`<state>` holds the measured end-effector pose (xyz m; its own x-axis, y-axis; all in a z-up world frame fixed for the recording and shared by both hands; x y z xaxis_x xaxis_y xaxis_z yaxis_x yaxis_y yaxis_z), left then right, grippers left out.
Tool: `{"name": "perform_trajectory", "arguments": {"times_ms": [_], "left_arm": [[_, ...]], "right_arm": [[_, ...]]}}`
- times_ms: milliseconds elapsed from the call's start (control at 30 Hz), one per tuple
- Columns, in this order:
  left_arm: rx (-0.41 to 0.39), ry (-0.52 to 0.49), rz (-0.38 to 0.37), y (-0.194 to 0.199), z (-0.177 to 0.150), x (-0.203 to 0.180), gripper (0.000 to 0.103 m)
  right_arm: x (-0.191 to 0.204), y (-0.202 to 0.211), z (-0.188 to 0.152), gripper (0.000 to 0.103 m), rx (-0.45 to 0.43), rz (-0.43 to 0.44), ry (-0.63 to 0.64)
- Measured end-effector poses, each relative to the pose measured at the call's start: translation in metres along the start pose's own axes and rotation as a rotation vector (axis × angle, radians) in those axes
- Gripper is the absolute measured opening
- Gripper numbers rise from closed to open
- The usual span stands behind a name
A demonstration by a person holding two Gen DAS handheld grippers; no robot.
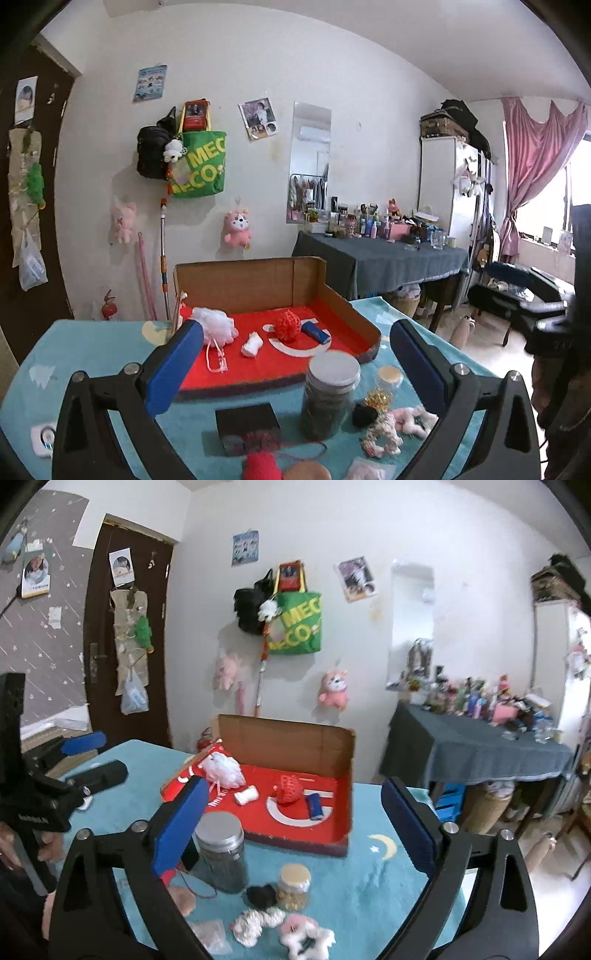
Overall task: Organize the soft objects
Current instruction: 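Withdraw both tools from the box back toward the table, then grasp the red knitted pouch with the left gripper while the right grasps the crocheted rope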
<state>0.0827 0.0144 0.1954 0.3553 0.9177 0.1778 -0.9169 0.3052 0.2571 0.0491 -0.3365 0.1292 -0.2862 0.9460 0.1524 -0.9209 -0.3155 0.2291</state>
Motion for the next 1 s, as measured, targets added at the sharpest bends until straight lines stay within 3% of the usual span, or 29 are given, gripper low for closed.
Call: {"name": "perform_trajectory", "arguments": {"times_ms": [167, 567, 733, 1000], "left_arm": [[0.01, -0.002, 0.048, 0.012, -0.025, -0.015, 0.103], [0.027, -0.024, 0.137, 0.025, -0.082, -0.044, 0.103], [0.092, 0.016, 0.128, 0.013, -0.104, -0.043, 0.103], [0.224, 0.062, 0.115, -0.01, -0.138, -0.034, 0.103]], "right_arm": [[0.005, 0.02, -0.043, 0.096, -0.035, -0.067, 0.008], [-0.006, 0.018, -0.118, 0.096, 0.003, -0.092, -0.091], [-0.005, 0.008, -0.138, 0.096, 0.026, -0.115, -0.08], [-0.004, -0.022, -0.172, 0.096, 0.136, -0.132, -0.085]]}}
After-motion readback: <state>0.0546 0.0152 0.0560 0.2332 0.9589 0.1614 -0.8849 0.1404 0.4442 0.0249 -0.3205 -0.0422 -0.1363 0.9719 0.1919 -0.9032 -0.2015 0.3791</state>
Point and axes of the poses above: each gripper's, at about its wrist camera, not at the fingertips, and y roughly against the way its jaws point, x to its left, z to its top, the point moved 3 cm from there along -y, roughly the way its jaws point, and after that the axes turned 14 degrees about -y, right-handed, at the moved point
